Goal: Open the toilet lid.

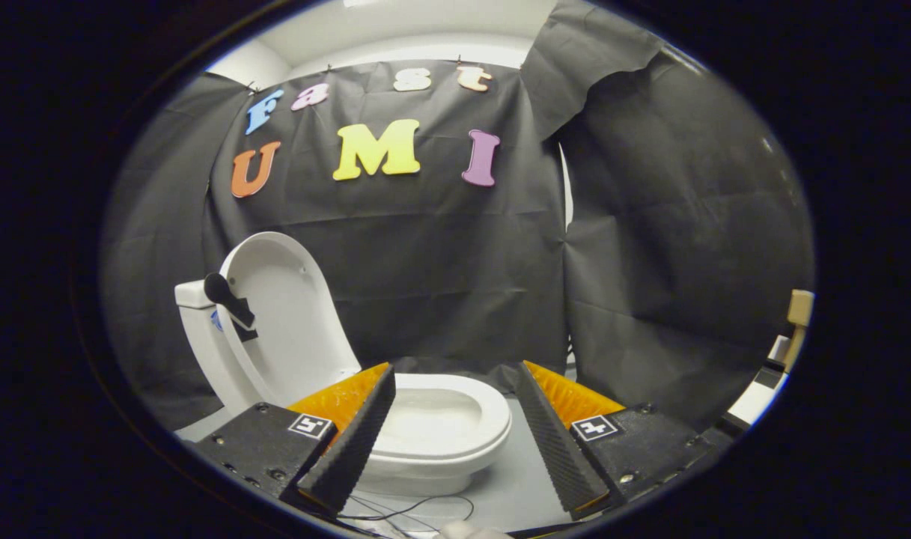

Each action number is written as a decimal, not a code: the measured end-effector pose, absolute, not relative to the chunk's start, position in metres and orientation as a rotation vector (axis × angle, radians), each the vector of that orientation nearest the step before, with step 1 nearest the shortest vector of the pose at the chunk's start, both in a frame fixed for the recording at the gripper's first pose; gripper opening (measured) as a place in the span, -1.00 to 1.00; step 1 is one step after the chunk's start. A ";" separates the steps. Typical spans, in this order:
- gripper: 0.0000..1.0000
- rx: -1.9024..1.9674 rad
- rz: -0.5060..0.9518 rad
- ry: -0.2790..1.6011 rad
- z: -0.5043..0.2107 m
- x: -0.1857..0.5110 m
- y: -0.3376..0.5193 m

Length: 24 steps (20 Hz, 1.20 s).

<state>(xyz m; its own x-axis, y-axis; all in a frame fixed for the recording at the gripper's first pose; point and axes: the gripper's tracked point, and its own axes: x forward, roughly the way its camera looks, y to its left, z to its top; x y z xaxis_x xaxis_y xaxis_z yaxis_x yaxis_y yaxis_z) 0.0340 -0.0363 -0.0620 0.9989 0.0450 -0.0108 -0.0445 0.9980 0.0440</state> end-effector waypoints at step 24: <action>1.00 0.030 0.033 0.021 -0.066 0.031 -0.036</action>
